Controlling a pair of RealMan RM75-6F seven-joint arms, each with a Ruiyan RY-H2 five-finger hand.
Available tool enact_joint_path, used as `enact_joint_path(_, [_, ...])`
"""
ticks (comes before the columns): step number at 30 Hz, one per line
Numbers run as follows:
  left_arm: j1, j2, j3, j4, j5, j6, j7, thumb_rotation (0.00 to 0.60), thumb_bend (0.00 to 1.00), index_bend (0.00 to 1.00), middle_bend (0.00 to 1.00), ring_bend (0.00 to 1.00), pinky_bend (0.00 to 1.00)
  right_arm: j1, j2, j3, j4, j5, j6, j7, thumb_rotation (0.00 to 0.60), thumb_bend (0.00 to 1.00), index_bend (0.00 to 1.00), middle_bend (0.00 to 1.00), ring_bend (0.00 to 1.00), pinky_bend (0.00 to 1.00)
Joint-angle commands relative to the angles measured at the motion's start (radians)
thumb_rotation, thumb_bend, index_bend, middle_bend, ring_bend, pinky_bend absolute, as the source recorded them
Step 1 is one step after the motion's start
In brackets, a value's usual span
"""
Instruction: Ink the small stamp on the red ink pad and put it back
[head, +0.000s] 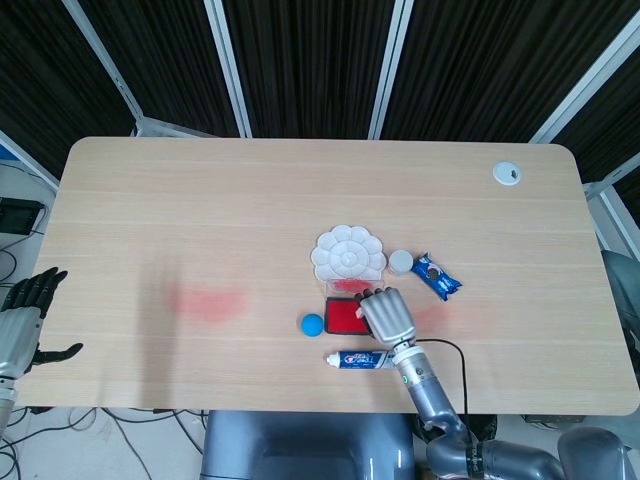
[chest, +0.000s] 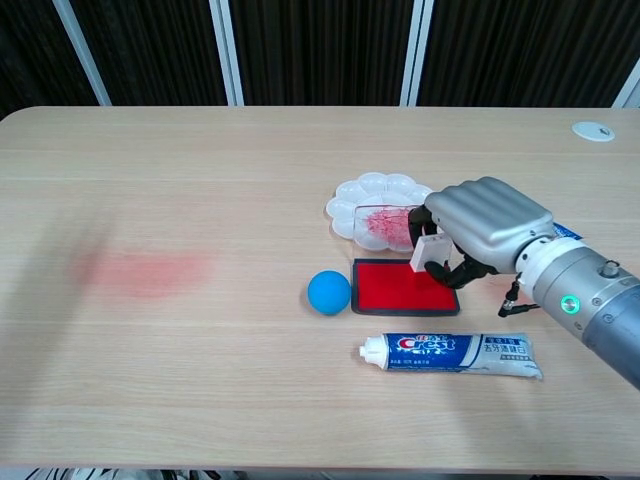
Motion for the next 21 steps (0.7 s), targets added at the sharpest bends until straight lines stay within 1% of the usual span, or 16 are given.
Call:
enact_joint_path(1, [0.000, 0.002, 0.000, -0.001, 0.000, -0.001, -0.004, 0.600, 0.03, 0.00, 0.00, 0.00, 0.00, 0.004, -0.017, 0.001, 0.016, 0.007, -0.005, -0.003, 0.600, 0.70, 0.81, 0.69, 0.59, 0.64])
enact_joint_path(9, [-0.002, 0.005, 0.000, -0.003, -0.001, -0.006, -0.011, 0.600, 0.03, 0.00, 0.00, 0.00, 0.00, 0.016, -0.063, 0.004, 0.066, 0.008, -0.008, 0.006, 0.600, 0.70, 0.81, 0.69, 0.59, 0.64])
enact_joint_path(21, [-0.004, 0.005, 0.000, -0.005, -0.005, -0.011, -0.012, 0.600, 0.03, 0.00, 0.00, 0.00, 0.00, 0.020, -0.094, -0.005, 0.125, 0.009, -0.020, 0.019, 0.600, 0.71, 0.82, 0.69, 0.60, 0.64])
